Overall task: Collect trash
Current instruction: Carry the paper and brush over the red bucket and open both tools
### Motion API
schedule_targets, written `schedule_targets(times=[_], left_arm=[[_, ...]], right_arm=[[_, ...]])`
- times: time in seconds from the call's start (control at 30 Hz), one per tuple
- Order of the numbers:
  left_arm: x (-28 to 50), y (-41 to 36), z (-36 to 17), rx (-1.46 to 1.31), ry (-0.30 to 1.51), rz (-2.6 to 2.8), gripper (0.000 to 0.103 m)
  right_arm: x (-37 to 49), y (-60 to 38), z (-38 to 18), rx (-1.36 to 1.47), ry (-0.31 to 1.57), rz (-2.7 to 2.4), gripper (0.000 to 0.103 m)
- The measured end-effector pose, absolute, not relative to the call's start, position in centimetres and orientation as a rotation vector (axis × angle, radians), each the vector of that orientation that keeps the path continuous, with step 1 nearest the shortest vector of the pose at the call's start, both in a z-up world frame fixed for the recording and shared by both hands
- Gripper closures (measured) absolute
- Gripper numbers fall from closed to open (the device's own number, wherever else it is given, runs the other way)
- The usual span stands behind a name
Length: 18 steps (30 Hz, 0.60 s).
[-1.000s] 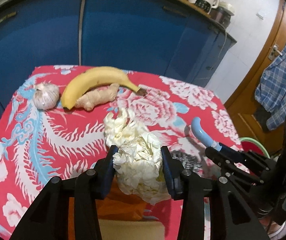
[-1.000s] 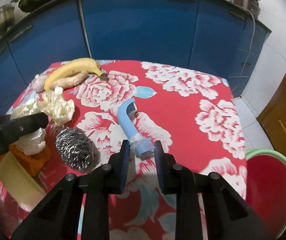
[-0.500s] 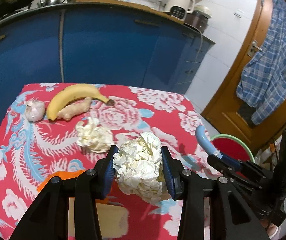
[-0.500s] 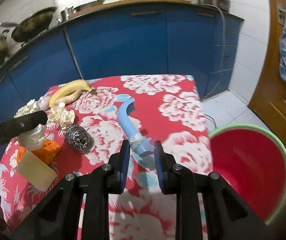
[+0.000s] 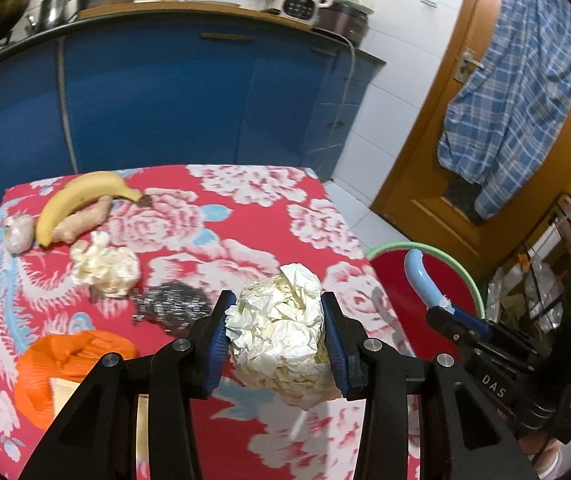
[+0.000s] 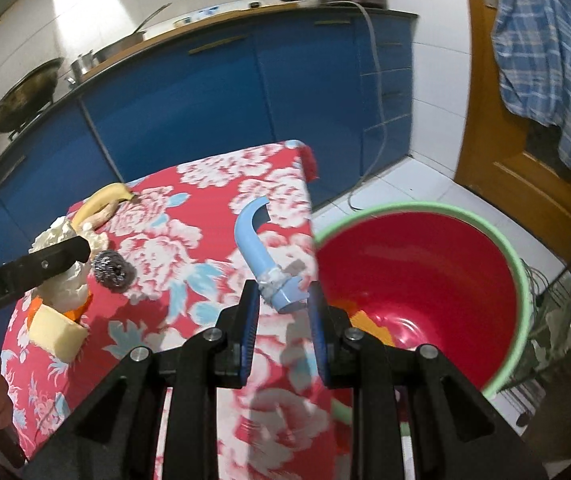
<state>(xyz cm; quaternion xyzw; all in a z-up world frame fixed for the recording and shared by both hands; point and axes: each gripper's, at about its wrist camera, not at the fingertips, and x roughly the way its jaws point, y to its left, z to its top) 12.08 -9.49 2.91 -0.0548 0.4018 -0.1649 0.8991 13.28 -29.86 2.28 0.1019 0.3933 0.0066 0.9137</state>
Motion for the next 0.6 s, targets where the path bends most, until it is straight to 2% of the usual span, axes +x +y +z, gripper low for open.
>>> schedule_targets(times=[0.6], left_arm=[[11.2, -17.3, 1.1, -0.013, 0.882, -0.465, 0.059]], right_arm=[[9.8, -37.9, -1.4, 0.373, 0.885, -0.160, 0.076]])
